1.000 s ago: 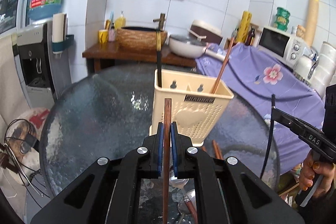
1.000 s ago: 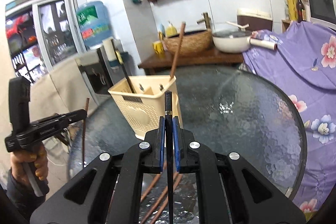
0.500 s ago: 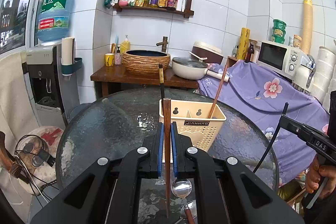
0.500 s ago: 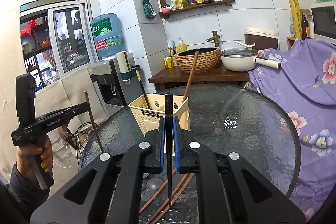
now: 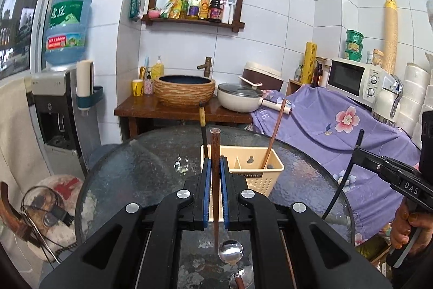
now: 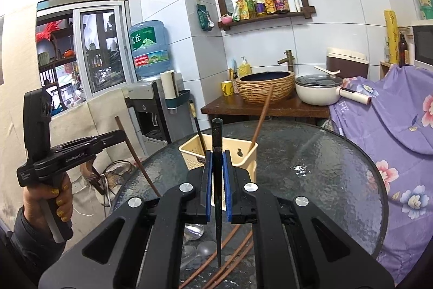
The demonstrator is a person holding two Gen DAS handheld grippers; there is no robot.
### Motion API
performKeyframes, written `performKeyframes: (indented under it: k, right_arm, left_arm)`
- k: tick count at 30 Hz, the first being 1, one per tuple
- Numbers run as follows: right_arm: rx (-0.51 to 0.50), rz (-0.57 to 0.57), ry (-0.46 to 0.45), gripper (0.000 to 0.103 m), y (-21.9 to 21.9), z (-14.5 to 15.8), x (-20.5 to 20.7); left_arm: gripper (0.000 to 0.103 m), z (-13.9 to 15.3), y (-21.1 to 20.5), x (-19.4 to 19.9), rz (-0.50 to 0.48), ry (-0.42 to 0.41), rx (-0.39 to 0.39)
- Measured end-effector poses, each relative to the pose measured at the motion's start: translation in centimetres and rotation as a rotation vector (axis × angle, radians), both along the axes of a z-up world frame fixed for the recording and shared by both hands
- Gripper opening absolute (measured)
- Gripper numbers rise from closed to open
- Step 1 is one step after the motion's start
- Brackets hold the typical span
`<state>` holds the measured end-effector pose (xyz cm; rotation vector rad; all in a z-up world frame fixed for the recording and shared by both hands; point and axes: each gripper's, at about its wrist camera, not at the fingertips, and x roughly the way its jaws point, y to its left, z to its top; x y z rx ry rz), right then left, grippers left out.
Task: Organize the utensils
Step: 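Lift both wooden chopsticks and carry them over the utensil holder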
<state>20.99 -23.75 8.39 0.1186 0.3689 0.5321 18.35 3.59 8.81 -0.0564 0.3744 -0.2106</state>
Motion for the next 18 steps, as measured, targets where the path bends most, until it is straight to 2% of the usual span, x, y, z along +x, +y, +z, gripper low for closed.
performKeyframes:
  k: [8, 14, 18]
  right_arm:
    - [0.03, 0.062, -0.021, 0.008, 1.1, 3.6, 2.0]
    - [0.063, 0.061, -0.078, 0.008, 1.8, 8.4, 4.4]
    - [0.07, 0.016, -0.134, 0.008, 2.3, 11.8, 6.6]
  left_arm:
    - [0.007, 3.4, -0.7, -0.2, -0.02, -0.063, 0.018]
    - [0.007, 8.6, -1.7, 0.5, -0.026, -0.164, 0.017]
    - [0.007, 12.2, -2.6, 2.7, 0.002, -0.231, 0.019]
